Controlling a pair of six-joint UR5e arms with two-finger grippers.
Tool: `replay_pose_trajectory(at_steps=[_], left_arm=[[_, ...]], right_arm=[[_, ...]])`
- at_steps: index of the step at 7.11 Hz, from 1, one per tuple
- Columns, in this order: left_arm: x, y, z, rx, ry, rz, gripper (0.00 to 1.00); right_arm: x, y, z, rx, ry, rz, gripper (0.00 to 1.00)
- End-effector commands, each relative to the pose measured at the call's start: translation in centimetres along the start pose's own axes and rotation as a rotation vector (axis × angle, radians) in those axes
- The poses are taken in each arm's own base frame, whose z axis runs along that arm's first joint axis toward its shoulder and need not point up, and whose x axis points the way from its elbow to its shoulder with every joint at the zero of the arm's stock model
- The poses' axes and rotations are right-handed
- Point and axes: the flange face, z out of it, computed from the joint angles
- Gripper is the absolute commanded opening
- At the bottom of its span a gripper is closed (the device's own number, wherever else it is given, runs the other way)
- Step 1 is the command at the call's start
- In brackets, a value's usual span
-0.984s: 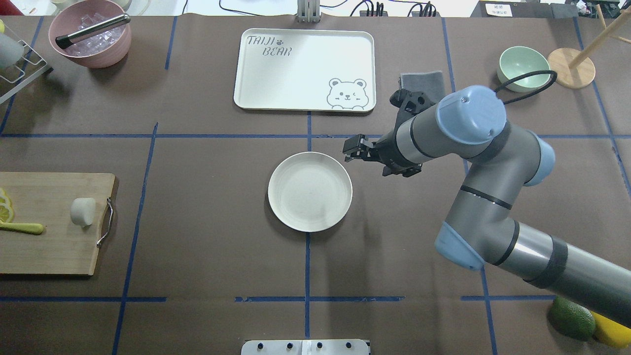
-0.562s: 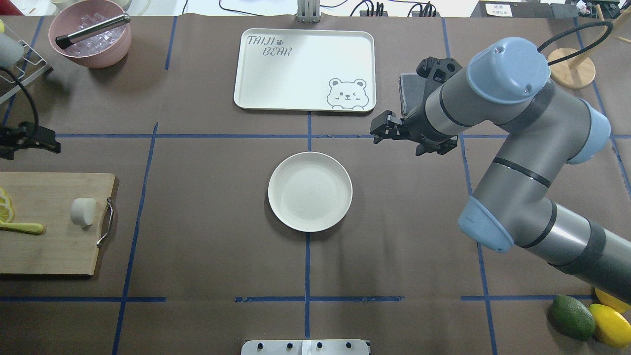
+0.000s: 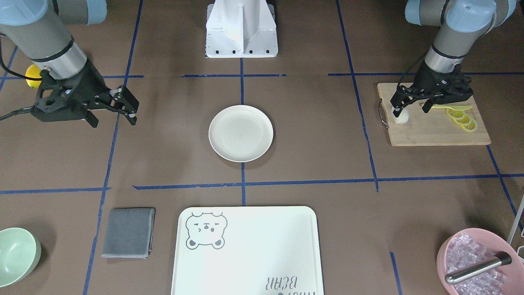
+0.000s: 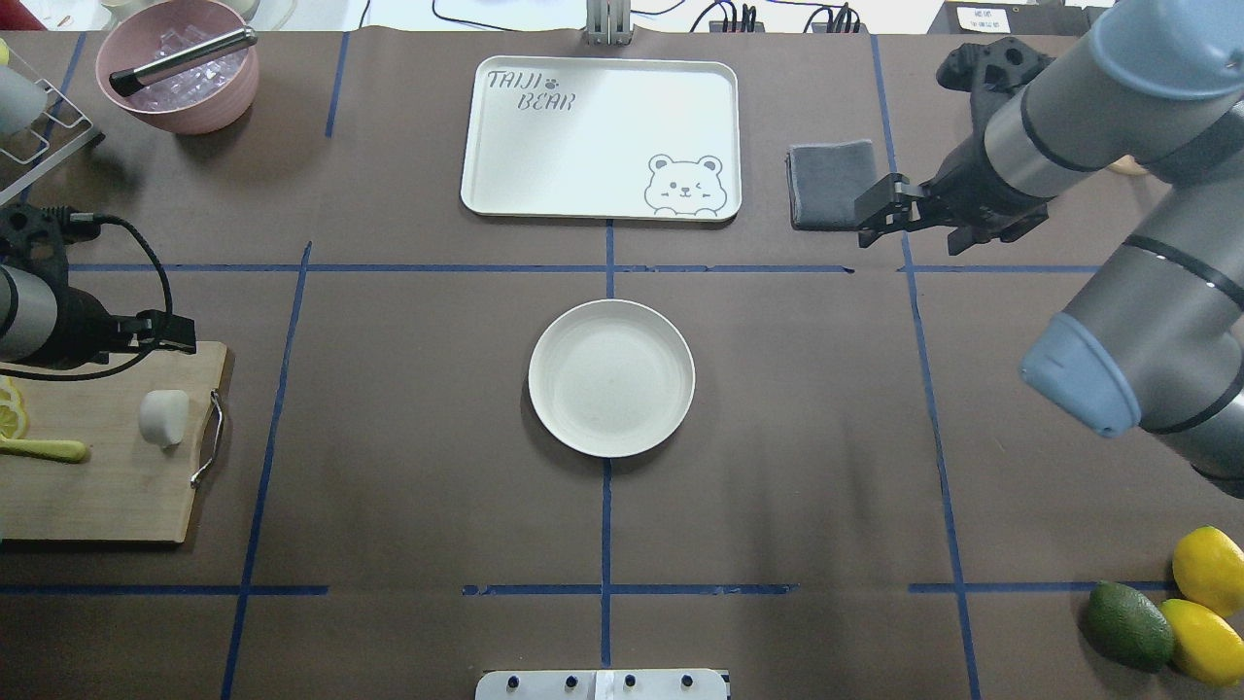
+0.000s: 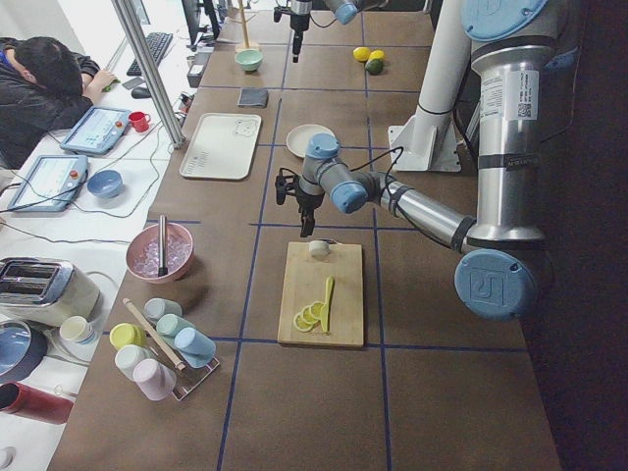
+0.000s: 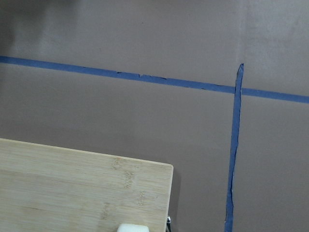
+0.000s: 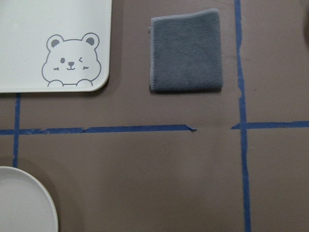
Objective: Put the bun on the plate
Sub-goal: 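Grasp the white bun with the left gripper while the right arm withdraws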
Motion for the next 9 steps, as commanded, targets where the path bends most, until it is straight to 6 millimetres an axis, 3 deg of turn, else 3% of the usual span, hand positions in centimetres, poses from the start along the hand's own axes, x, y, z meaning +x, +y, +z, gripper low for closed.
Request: replay_pose_trajectory(at_steps=[1,3,6,9], left_arm=[[-3.1,1.8,3.1,0.024,0.016,0.000,1.00],[-3.1,3.7,4.5,0.015,0.002,0.026,1.00],[-2.4,5.1,5.5,-0.005,-0.003,0.052,1.00],[-2.1,5.6,5.7,-0.023,-0.001,0.057,0.95]], right_arm=[[4.6,-0.6,-1.1,-0.004,0.017,-0.030,1.00],[6.5,-0.8,-1.4,-0.012,0.021,-0.028,1.00],[9.8,-1.2,-2.1,-0.013,0.035,-0.046,1.00],[9.9,-1.3,-2.1,-0.012,0.036,-0.043,1.00]])
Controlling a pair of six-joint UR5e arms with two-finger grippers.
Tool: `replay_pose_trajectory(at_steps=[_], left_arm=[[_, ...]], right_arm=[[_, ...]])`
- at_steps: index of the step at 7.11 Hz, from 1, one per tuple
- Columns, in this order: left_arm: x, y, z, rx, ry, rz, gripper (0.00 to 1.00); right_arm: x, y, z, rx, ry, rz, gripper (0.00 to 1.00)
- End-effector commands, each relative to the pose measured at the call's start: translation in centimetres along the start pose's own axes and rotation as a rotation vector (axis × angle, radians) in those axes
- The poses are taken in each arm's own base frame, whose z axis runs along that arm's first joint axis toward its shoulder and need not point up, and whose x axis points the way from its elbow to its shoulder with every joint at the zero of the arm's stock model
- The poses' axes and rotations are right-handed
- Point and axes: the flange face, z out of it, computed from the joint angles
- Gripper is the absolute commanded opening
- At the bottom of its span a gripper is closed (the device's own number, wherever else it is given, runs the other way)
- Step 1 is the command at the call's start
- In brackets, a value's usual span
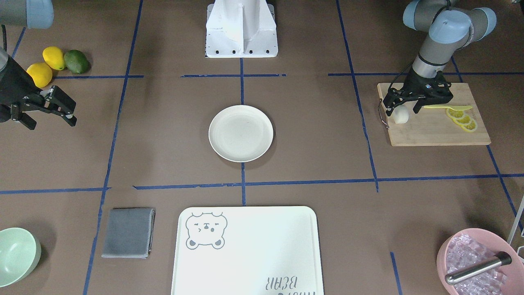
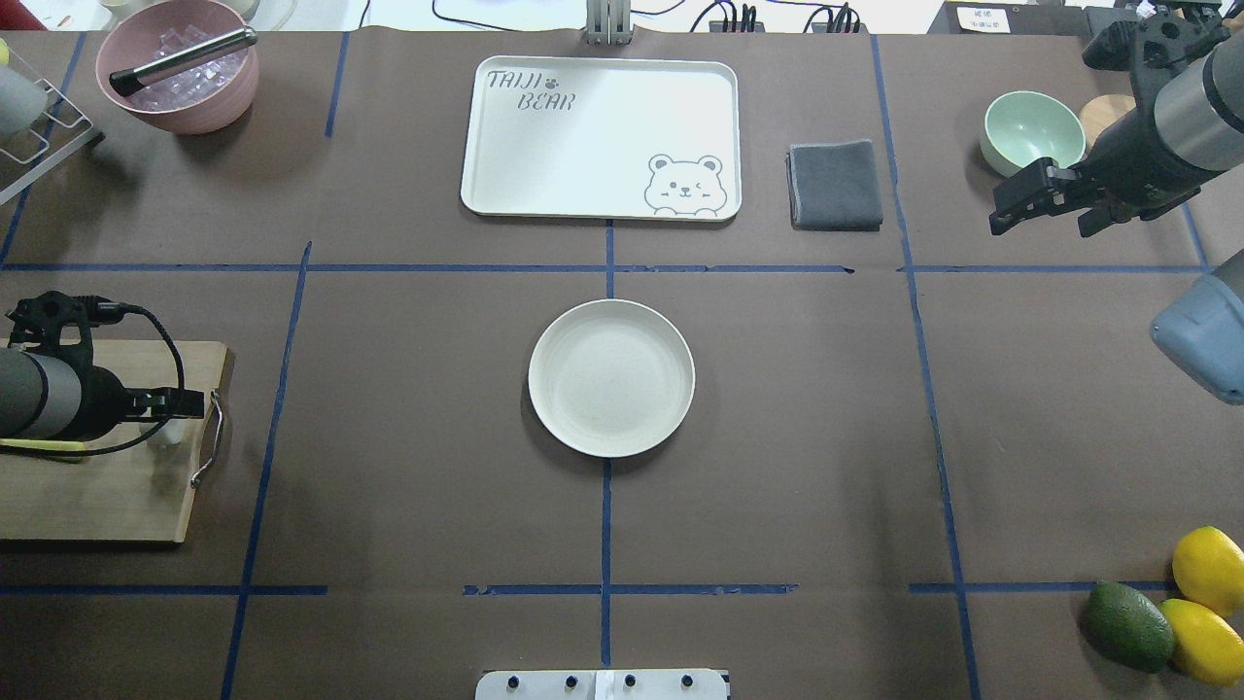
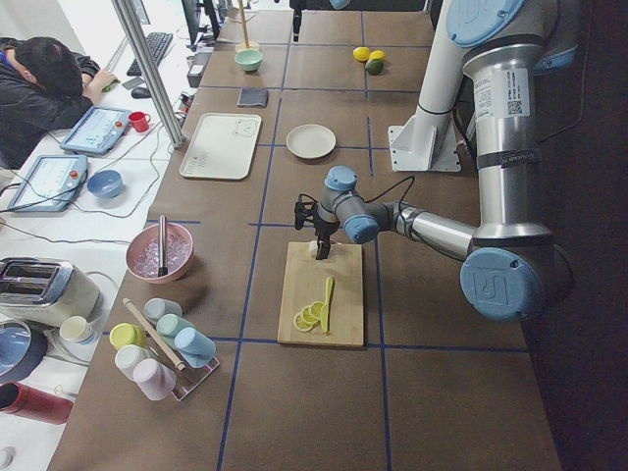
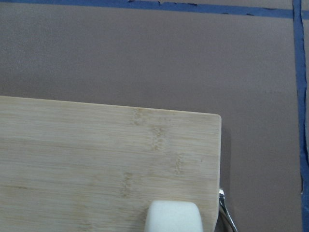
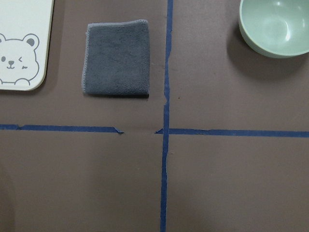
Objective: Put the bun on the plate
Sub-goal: 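Grasp the white bun with the left gripper while the right arm withdraws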
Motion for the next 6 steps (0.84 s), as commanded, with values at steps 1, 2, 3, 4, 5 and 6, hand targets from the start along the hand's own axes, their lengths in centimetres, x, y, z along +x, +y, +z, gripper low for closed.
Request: replay_pose_trajectory(at_steps=[1,2,3,4,5,6], left_arm=[[0.04,0.13,0.08,-0.007,-0.001,0.001,0.89],[0.09,0.13,0.02,-0.006,0.000,0.001,0.76],[0.02,0.14,0.09,-0.008,-0.003,0.000,0.63],[-0.05,0.17,0.09,-0.008,-0.003,0.000,0.56],[-0.24,0.26,0.07,-0.009,-0.005,0.000,0.54],[-0.28,0.28,0.02,-0.009,-0.005,0.000,0.50]], right_arm=[[0.09,-0.04,-0.12,0.002,0.000,0.001,1.00],[0.26,-0.08,-0.19,0.004,0.001,0.004,1.00],[0.25,-0.07,-0.19,0.003,0.000,0.004,1.00],[0.25,-0.13,-0.27,0.004,0.000,0.005,1.00],[0.37,-0.13,-0.28,0.004,0.001,0.007,1.00],[0.34,-0.19,-0.27,0.004,0.001,0.007,1.00]])
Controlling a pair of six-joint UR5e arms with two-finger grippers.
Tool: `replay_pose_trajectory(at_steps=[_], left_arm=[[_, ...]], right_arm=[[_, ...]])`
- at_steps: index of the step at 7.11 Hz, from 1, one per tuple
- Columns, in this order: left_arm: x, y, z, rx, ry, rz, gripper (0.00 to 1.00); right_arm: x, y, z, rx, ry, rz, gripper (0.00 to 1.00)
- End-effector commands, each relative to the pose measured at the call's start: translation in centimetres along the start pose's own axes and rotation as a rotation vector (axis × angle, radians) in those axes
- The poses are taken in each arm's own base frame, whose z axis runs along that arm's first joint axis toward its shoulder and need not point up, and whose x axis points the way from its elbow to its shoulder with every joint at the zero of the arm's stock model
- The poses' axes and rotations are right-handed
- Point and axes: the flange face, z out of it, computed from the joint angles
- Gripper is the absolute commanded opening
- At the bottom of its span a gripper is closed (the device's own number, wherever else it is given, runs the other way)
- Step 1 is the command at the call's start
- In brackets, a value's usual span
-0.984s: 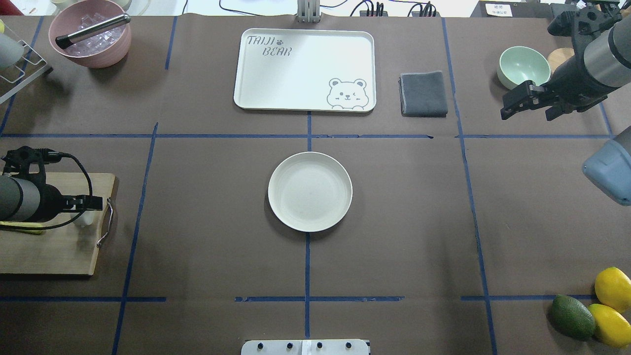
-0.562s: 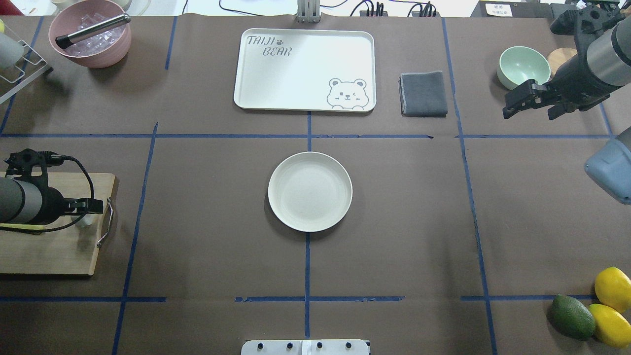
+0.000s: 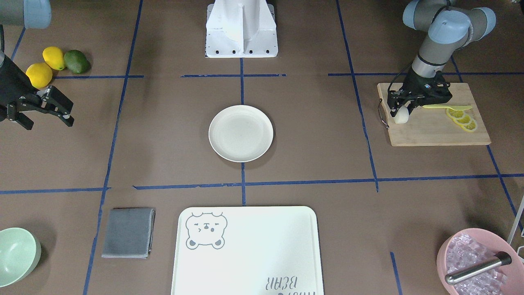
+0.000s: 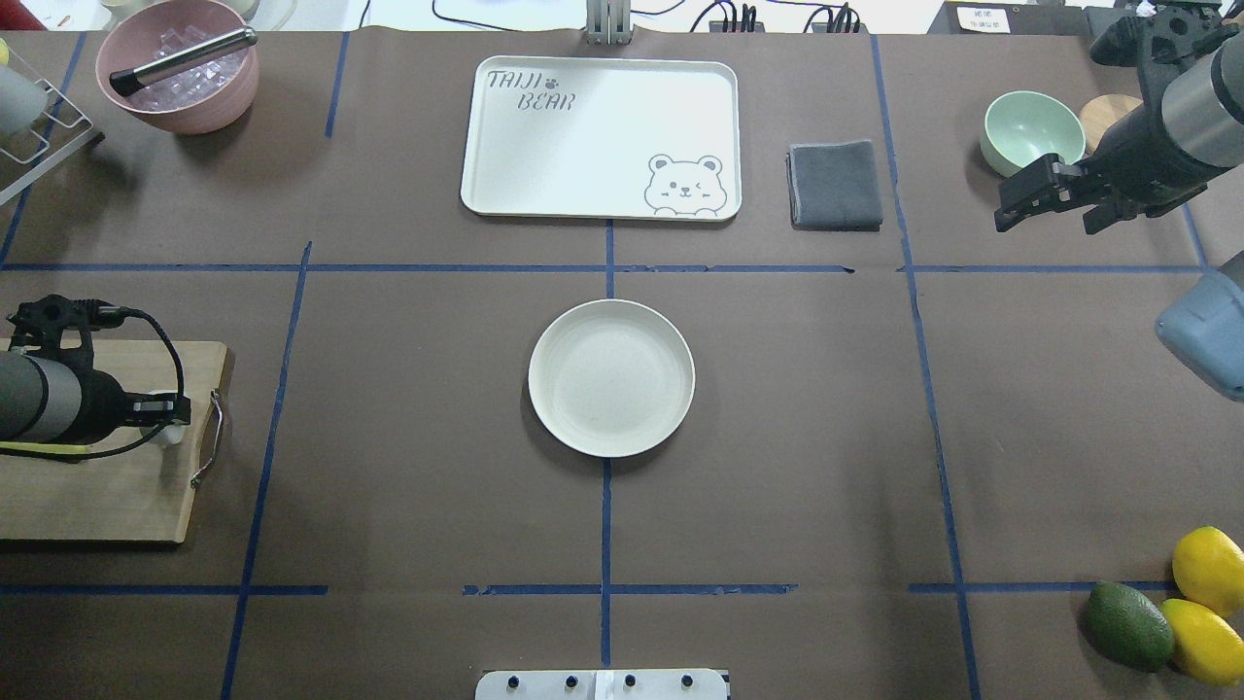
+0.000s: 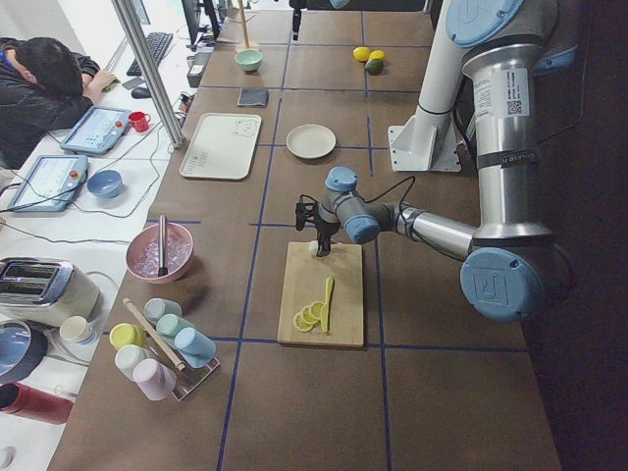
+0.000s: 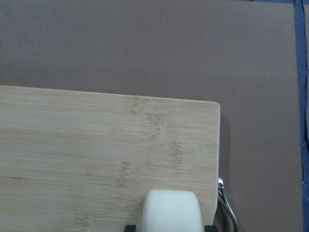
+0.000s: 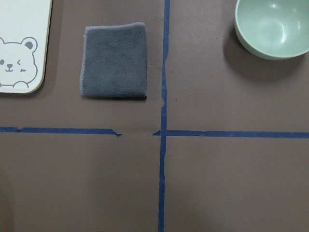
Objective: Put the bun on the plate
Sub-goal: 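Grasp the white bun with the left gripper while the right arm withdraws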
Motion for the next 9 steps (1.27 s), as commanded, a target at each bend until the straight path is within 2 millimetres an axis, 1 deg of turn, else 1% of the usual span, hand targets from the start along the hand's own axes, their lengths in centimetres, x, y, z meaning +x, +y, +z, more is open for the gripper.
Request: replay_pose_trajectory(at_steps=[1,2,3,4,5,6,7,8,9], left_arm=[[-0.3,0.2,-0.5,0.002,0.002,-0.001,0.44],[-0.2,0.2,-0.6,0.002,0.003,0.000,0.39],[-0.1,0.2,-0.7,0.004,0.006,0.002,0.36],[0.5,0.1,-1.6,0.009,0.020,0.005,0.34],[1.3,0.2,-2.8,-0.005,0.022,0.006,0.33],[3.2,0.2,-4.9,-0.044,0.033,0.000,0.33],[5.7,-0.4,-6.9,-0.048,0.030,-0.002,0.33],[11.0,-2.4,-8.2,-0.046,0.028,-0.008,0.33],[17.0,-4.3,-10.0,-0.051,0.021,-0.016,0.33]], right_arm=[[0.0,0.0,-0.1,0.001,0.000,0.000,1.00],[0.1,0.0,-0.1,-0.001,-0.002,0.002,1.00],[0.2,0.0,-0.1,-0.005,-0.005,0.004,1.00],[0.4,-0.1,-0.3,-0.001,-0.006,0.008,1.00],[1.2,-0.3,-0.8,-0.002,-0.013,0.024,1.00],[2.8,-0.1,-1.2,-0.010,-0.020,0.033,1.00],[5.9,-0.1,-1.9,-0.006,-0.011,0.007,1.00],[10.8,0.8,-2.5,-0.014,-0.005,-0.038,1.00],[16.3,2.2,-3.3,-0.018,0.008,-0.063,1.00]])
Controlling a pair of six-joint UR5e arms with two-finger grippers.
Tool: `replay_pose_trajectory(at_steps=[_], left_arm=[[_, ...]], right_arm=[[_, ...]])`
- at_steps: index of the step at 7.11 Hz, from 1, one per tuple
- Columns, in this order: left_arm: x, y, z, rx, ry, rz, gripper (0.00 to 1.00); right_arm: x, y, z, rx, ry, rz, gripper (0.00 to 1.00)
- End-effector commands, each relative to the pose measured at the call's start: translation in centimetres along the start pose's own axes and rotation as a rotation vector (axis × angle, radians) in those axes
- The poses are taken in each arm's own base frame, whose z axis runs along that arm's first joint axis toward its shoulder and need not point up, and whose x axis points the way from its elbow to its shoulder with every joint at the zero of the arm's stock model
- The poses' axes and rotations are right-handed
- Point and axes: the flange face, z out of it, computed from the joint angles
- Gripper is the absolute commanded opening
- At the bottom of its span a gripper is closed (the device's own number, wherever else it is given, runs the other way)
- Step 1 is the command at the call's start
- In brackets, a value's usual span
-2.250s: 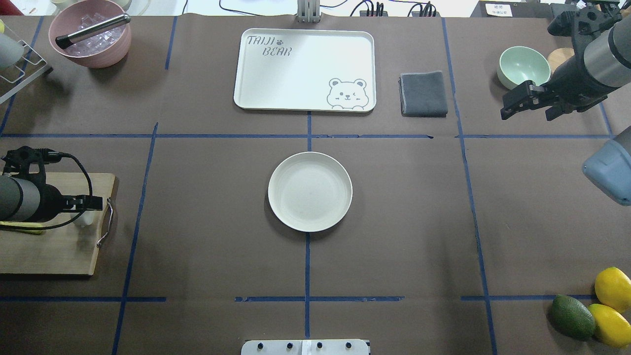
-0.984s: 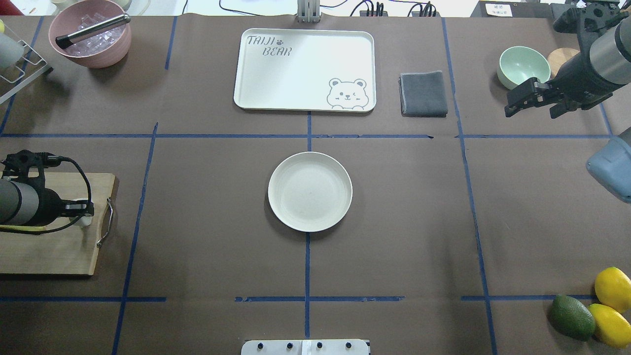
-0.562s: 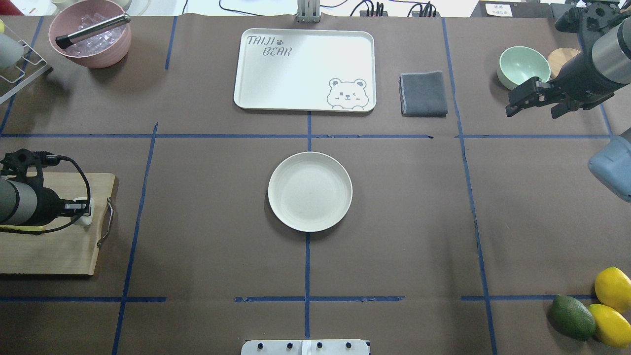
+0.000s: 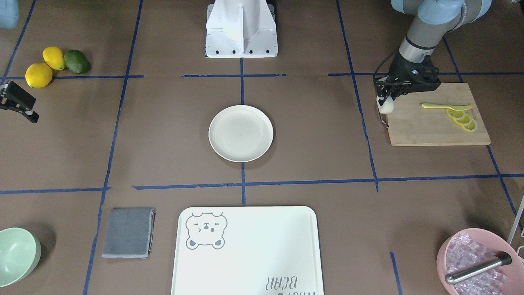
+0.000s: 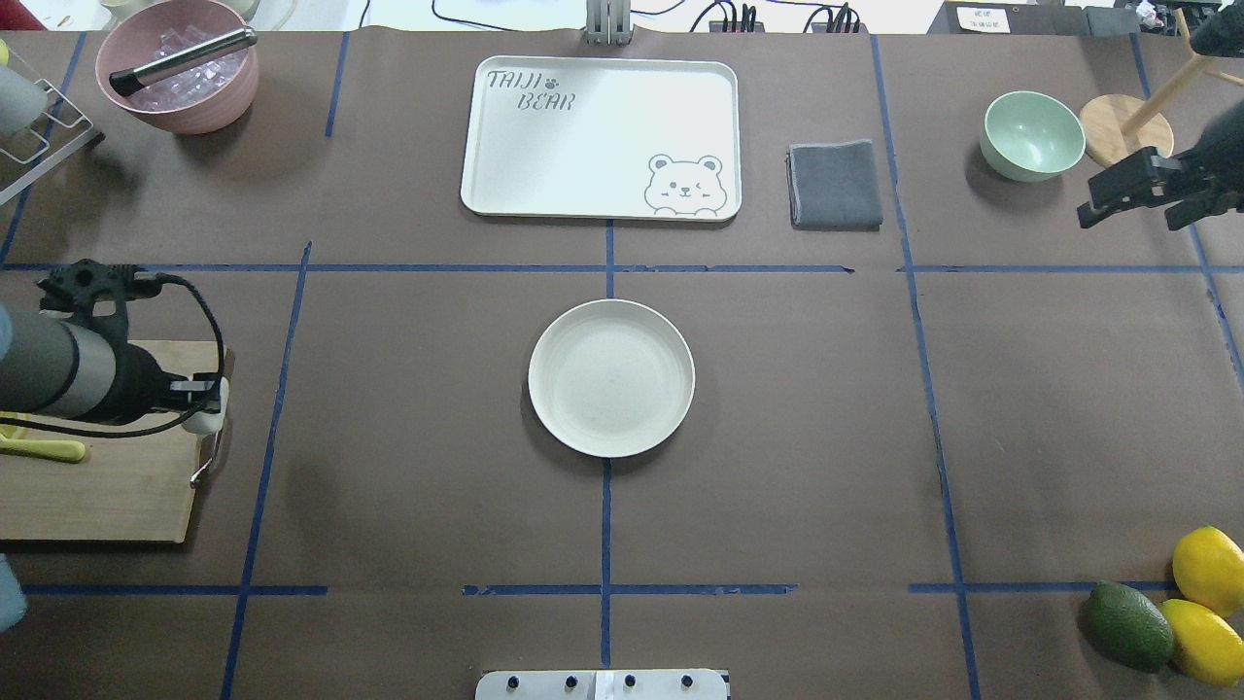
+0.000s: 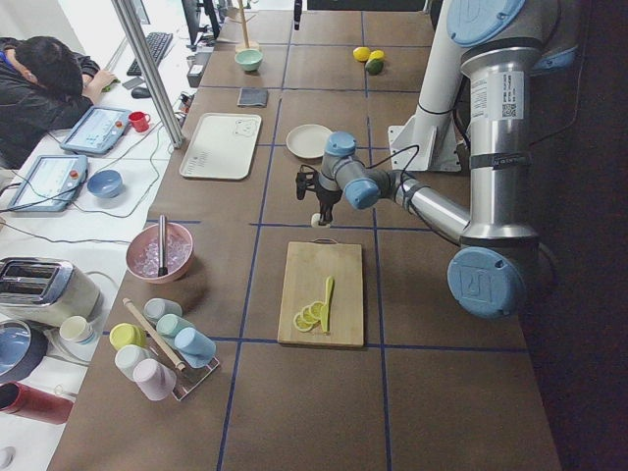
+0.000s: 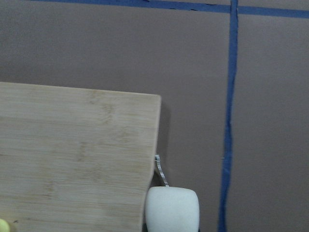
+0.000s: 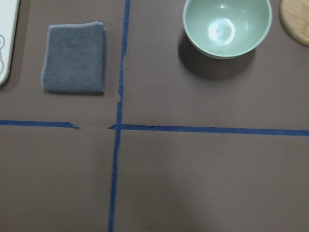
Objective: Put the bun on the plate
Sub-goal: 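Carry the white bun with the left gripper over the white plate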
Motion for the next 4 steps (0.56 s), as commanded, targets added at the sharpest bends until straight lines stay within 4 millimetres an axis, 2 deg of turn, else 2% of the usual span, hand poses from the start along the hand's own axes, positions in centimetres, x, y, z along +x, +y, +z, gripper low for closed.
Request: replay_pose_trajectory(at_steps=[1,2,3,4], left_arm=[[13.1,-2.5,-4.2,-0.015,0.003,-0.052,0.33],[18.8,0.3,-3.8,-0.053,0.004,-0.036,0.33],[24.3,1.4,-2.1,-0.001,-0.001,-0.064,0.33],[29.6,2.0,0.0,0.005,-0.010,-0.065,0.33]], right_arm=[[11.2,3.8,-1.3,-0.014,0.034,-0.070,1.00],[15.6,5.8,-0.9,-0.038,0.056,-0.095,1.00],[20.1,7.8,-0.2,-0.066,0.072,-0.104,1.00],[22.9,8.7,0.2,-0.077,0.076,-0.086,1.00]])
